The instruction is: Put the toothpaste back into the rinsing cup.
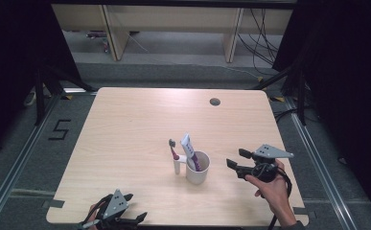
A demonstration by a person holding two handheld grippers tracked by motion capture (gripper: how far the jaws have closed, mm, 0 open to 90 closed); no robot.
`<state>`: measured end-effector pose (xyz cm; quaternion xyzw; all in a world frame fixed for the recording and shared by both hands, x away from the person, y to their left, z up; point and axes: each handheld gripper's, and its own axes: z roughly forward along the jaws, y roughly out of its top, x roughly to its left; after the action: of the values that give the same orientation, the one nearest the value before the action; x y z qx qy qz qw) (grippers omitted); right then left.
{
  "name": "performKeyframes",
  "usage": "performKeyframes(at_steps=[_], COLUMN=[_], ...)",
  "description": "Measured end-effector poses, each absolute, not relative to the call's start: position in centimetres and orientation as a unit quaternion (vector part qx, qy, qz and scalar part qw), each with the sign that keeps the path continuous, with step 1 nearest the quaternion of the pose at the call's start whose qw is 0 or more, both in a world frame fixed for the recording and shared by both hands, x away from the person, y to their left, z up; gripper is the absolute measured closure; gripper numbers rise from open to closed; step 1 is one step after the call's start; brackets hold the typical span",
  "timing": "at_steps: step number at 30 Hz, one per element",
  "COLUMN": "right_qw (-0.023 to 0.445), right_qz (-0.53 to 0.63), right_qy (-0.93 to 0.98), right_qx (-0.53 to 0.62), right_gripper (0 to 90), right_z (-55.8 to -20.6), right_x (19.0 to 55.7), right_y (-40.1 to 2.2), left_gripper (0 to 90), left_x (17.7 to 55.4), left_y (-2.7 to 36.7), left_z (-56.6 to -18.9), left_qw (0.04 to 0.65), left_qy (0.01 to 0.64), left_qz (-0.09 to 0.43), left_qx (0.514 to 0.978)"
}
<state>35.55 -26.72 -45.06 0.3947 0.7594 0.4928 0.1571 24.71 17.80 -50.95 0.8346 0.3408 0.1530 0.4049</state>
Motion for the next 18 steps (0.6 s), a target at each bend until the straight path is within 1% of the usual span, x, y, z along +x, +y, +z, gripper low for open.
performKeyframes(at_steps=[1,2,4,5,7,9,11,12,13,17,18], right_qw=[0.165,0.164,0.15,0.15,0.158,0.167,0.164,0.154,0.163,0.158,0.164], right_qz=[0.494,0.493,0.492,0.492,0.486,0.486,0.489,0.481,0.486,0.479,0.479], right_qy=[0.76,0.761,0.754,0.754,0.759,0.76,0.757,0.759,0.758,0.759,0.756], right_qx=[0.389,0.389,0.408,0.408,0.403,0.398,0.402,0.41,0.403,0.412,0.415], right_gripper=[31.9,31.5,29.7,29.7,29.2,28.8,28.7,28.7,28.8,28.3,28.3], right_z=[-45.4,-45.5,-46.0,-46.0,-46.4,-46.6,-46.7,-46.7,-46.8,-47.0,-47.0], right_x=[35.6,35.6,35.2,35.2,35.2,35.3,35.2,35.0,35.1,34.5,34.4], right_y=[-27.0,-27.1,-27.2,-27.2,-27.7,-28.0,-28.0,-28.1,-28.3,-28.6,-28.6], left_gripper=[22.7,22.7,22.7,22.7,22.7,22.7,22.7,22.7,22.7,22.7,22.7], left_x=[24.8,24.7,24.7,24.8,24.8,24.8,24.8,24.8,24.8,24.7,24.8], left_y=[17.8,17.8,17.8,17.9,17.9,17.9,17.9,17.9,17.9,17.9,18.0], left_z=[-51.0,-51.0,-51.0,-51.0,-50.9,-51.0,-51.0,-51.0,-51.0,-51.0,-50.9], left_qw=[0.407,0.405,0.405,0.396,0.392,0.401,0.402,0.402,0.402,0.404,0.395], left_qy=[0.339,0.341,0.34,0.336,0.335,0.34,0.341,0.342,0.343,0.342,0.336], left_qz=[0.154,0.154,0.152,0.156,0.154,0.153,0.154,0.155,0.156,0.152,0.161], left_qx=[0.834,0.834,0.835,0.84,0.843,0.837,0.836,0.835,0.834,0.835,0.839])
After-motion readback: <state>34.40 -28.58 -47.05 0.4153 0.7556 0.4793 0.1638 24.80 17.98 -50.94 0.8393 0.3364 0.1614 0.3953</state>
